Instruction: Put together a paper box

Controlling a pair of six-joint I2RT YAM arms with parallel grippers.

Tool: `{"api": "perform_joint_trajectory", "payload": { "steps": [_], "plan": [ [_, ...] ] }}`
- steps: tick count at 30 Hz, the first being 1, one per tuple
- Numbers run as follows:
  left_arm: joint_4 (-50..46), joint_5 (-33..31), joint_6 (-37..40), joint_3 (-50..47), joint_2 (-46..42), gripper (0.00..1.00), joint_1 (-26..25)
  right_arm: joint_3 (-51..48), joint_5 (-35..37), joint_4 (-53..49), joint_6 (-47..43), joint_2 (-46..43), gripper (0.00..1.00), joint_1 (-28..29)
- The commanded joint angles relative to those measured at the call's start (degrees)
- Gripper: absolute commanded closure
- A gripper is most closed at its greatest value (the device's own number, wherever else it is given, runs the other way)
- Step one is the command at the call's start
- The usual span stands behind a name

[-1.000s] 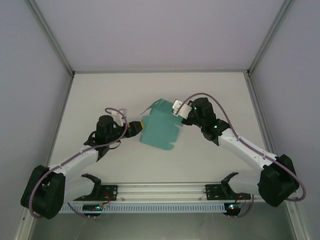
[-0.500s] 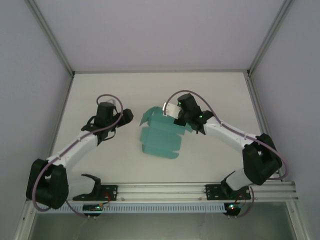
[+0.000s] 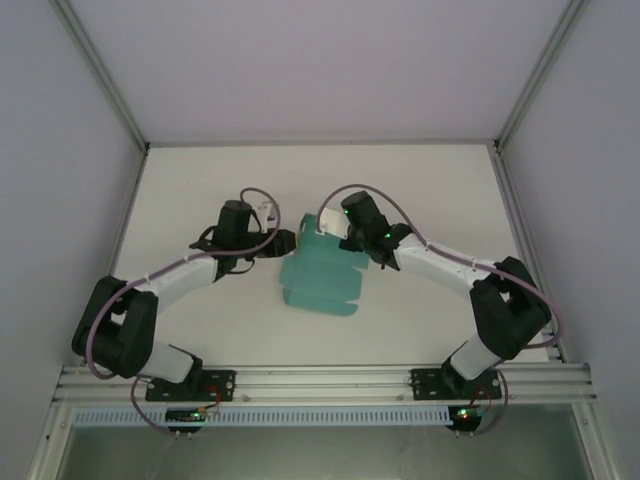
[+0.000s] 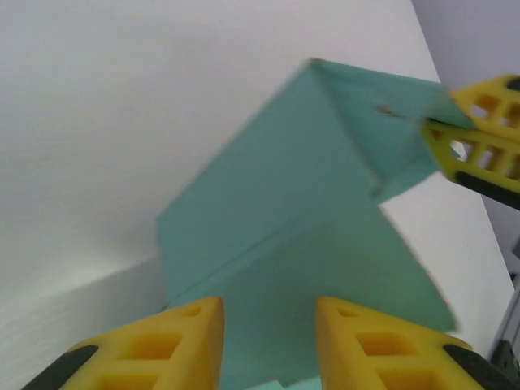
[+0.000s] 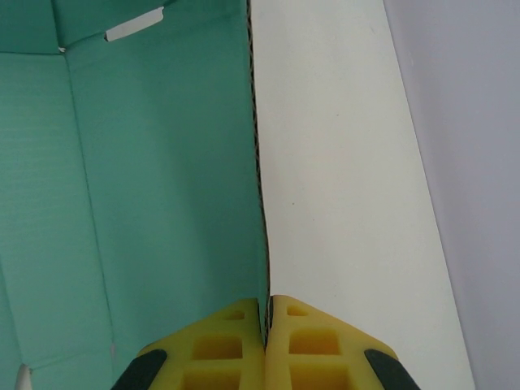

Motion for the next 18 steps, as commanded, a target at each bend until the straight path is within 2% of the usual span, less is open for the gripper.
{"api": "perform_joint_trajectory", "payload": {
  "steps": [1, 9, 18],
  "plan": [
    [3.15, -0.10, 2.52, -1.73, 1.20, 0.66, -0.65, 0.29, 4.69, 2.96, -1.14, 1.25, 1.00, 1.64],
    [8.05, -4.35, 4.00, -6.79, 4.49, 0.72, -1.16, -5.10, 12.50, 11.64, -8.52, 2.56, 1.00, 6.75],
    [18.84, -6.01, 5.96, -13.02, 4.25, 0.72, -1.92, -8.95, 19.38, 22.09, -16.99, 5.59, 1.00, 11.27]
  ]
}}
